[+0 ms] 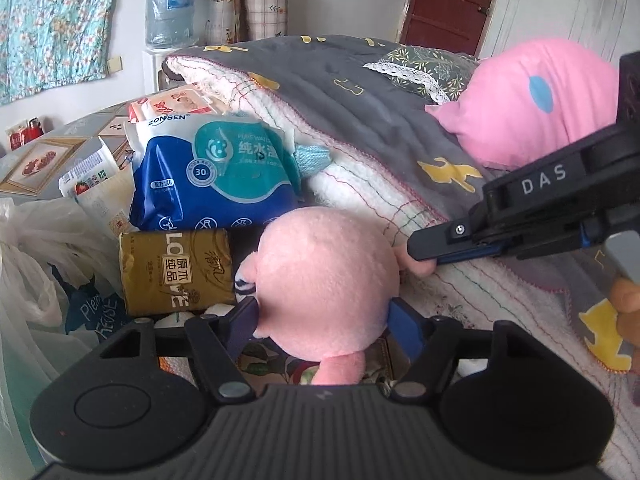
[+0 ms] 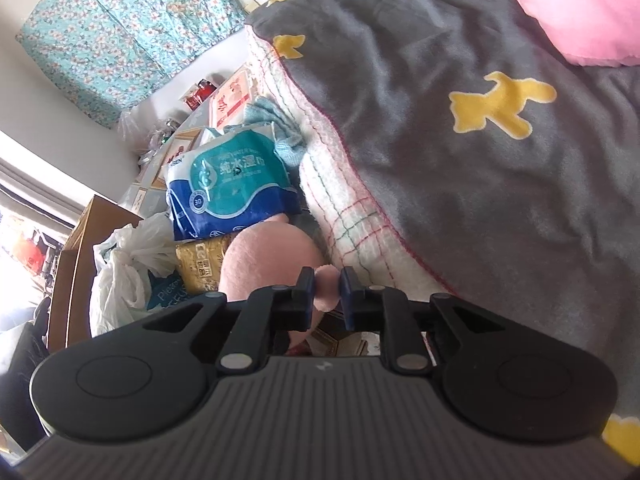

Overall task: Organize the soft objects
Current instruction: 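Grasp the pink plush toy with the left gripper and lift it, then carry the pink plush toy with the left gripper into the cardboard box and release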

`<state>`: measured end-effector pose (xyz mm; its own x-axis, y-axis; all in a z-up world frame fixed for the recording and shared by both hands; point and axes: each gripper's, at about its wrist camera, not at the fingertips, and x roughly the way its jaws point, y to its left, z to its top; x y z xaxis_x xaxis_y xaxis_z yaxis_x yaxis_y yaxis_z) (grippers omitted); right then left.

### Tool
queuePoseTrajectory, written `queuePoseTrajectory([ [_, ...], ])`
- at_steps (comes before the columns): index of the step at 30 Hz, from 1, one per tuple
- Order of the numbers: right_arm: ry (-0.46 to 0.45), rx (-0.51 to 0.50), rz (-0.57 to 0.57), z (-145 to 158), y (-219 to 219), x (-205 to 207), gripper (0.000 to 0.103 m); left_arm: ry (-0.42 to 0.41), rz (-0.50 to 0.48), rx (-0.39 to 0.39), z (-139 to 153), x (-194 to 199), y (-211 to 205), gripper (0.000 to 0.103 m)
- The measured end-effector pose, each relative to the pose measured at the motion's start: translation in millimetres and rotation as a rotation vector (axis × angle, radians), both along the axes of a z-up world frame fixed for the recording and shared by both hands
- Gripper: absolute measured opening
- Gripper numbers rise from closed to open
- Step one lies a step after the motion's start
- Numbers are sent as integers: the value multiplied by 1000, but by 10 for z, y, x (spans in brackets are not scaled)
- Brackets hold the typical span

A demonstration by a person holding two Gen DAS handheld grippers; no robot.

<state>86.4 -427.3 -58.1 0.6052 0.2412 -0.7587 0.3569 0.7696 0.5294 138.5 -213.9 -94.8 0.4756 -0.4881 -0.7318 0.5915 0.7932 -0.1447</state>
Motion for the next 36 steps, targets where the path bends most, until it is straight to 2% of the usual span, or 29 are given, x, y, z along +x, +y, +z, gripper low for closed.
queuePoseTrajectory([
  [3, -12, 13, 9, -20, 3, 2, 15, 10, 8, -8, -1, 15, 5, 70],
  [8, -71, 36, 20, 90, 36, -50, 8, 11, 22, -45, 66, 8, 63, 65],
  [13, -135, 69, 39, 298, 72, -93, 7, 36, 42, -133, 195, -8, 231, 63],
  [18, -218, 89, 79, 612, 177, -134, 6, 24, 69, -220, 430, -69, 465, 63],
  [27, -395, 101, 204, 1283, 562, -131, 6, -91, 145, -330, 1058, -292, 988, 63],
  [36, -505, 155, 384, 1798, 1249, 97, 6, -182, 293, -378, 1560, -508, 1687, 63],
])
